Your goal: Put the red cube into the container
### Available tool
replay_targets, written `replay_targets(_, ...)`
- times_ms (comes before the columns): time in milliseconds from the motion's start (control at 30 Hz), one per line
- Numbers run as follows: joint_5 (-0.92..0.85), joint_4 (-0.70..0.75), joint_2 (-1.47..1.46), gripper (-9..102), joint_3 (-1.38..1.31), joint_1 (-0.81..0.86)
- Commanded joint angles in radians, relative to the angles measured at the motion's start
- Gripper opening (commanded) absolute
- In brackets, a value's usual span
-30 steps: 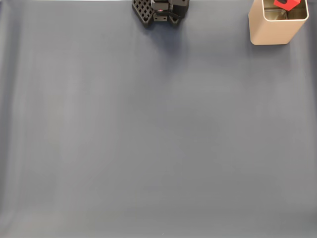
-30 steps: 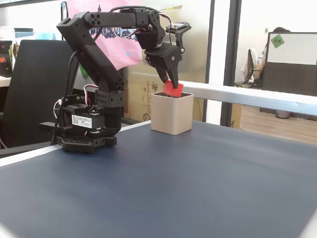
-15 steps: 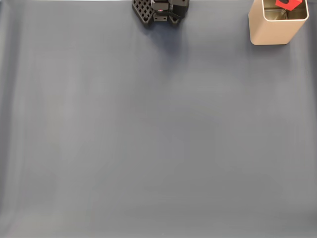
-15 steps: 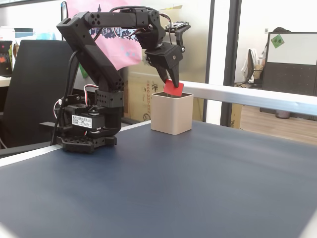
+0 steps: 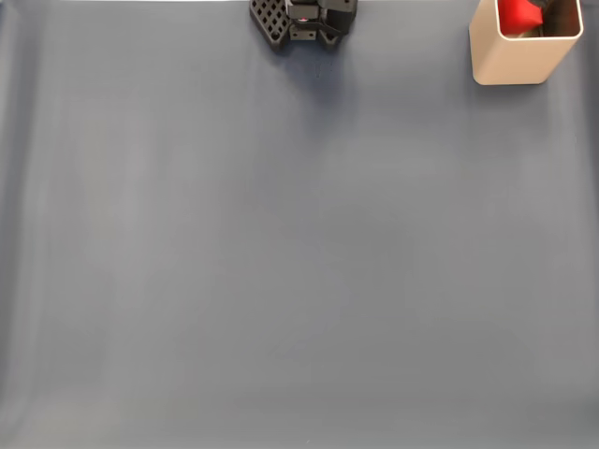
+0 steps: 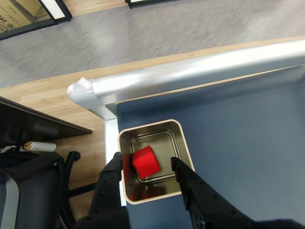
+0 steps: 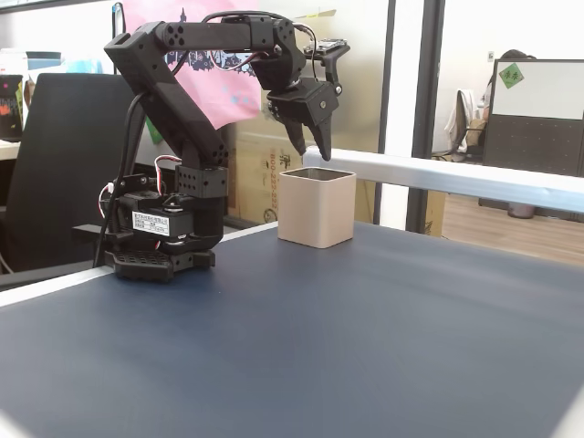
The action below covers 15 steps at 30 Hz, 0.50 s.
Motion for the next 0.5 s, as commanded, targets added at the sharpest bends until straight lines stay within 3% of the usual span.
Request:
replay_targets(0,-0.017,-0.020,-0.002,27,-0.081,0.009)
replay_targets(467,-0.064,-0.048,-0.026,29,-0.094,0.017)
